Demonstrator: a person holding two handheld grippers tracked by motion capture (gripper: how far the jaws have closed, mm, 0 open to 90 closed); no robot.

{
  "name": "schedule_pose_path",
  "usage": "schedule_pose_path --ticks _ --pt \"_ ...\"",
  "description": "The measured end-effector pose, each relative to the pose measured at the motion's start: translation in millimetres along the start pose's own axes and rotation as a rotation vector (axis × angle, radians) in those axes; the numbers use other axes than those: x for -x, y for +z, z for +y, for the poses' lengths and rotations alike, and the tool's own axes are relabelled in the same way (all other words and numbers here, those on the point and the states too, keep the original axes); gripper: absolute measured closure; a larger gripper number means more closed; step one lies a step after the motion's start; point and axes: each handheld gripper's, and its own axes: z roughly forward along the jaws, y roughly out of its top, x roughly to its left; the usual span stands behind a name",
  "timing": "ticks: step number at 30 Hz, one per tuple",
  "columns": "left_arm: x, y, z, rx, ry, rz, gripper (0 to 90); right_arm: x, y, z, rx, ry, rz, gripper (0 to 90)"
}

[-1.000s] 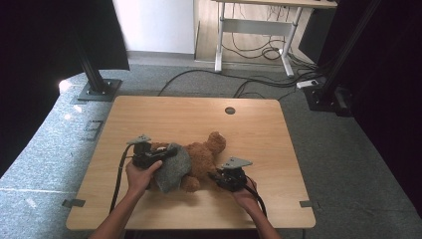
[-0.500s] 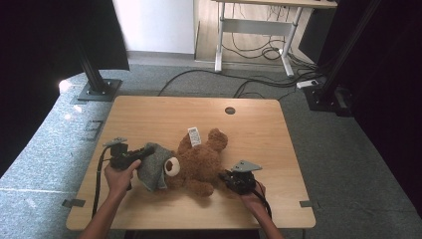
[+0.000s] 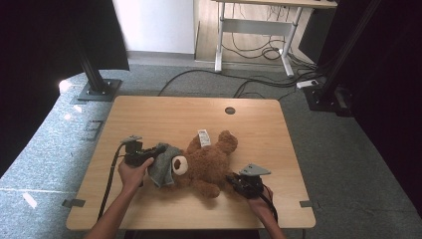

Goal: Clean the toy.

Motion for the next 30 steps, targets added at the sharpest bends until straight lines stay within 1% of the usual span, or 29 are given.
schedule_pose_path --ticks 4,6,8,10,13,14,16,18,20,21,24,26,30 --pt "-1.7 1.6 1.8 -0.013 0.007 0.007 76.7 2.5 -3.1 -2.8 0.004 0.008 -0.005 76.1" --pt "-2.2 -1.7 1.9 -0.010 0.006 0.008 76.6 2.2 -3.1 -3.2 0.004 0.013 -0.005 75.9" --pt "-4.1 -7.8 2.5 0.003 0.001 0.009 76.6 1.7 -2.9 -3.2 0.004 0.014 -0.009 75.8" --pt "-8.4 -18.1 4.0 0.025 -0.003 0.009 76.5 1.7 -2.9 -3.4 0.005 0.018 -0.010 75.7" --pt "-14.8 -33.3 4.9 0.044 -0.010 0.013 76.4 1.9 -2.7 -3.6 0.007 0.023 -0.009 75.6" --pt "-18.2 -39.9 4.3 0.047 -0.010 0.010 76.4 1.9 -2.6 -3.5 0.006 0.025 -0.010 75.5" --pt "-24.1 -50.2 1.0 0.052 -0.024 0.009 76.2 2.0 -2.3 -3.5 0.007 0.027 -0.010 75.4" --pt "-29.9 -57.1 -2.9 0.054 -0.042 0.003 76.2 2.2 -2.0 -3.5 0.007 0.030 -0.009 75.2" --pt "-32.4 -60.3 -4.9 0.053 -0.046 0.005 76.1 2.3 -1.8 -3.4 0.007 0.031 -0.008 75.2" --pt "-36.9 -66.5 -8.7 0.051 -0.052 0.005 76.1 2.4 -1.7 -3.4 0.007 0.034 -0.008 75.1" --pt "-42.0 -76.1 -13.4 0.050 -0.055 0.021 75.9 2.6 -1.7 -3.6 0.008 0.036 -0.008 75.1" --pt "-44.6 -82.5 -16.2 0.052 -0.053 0.042 75.6 2.8 -1.5 -3.6 0.008 0.038 -0.007 74.9" --pt "-51.0 -93.2 -21.4 0.038 -0.059 0.068 75.4 2.9 -1.2 -3.7 0.009 0.041 -0.006 74.7"
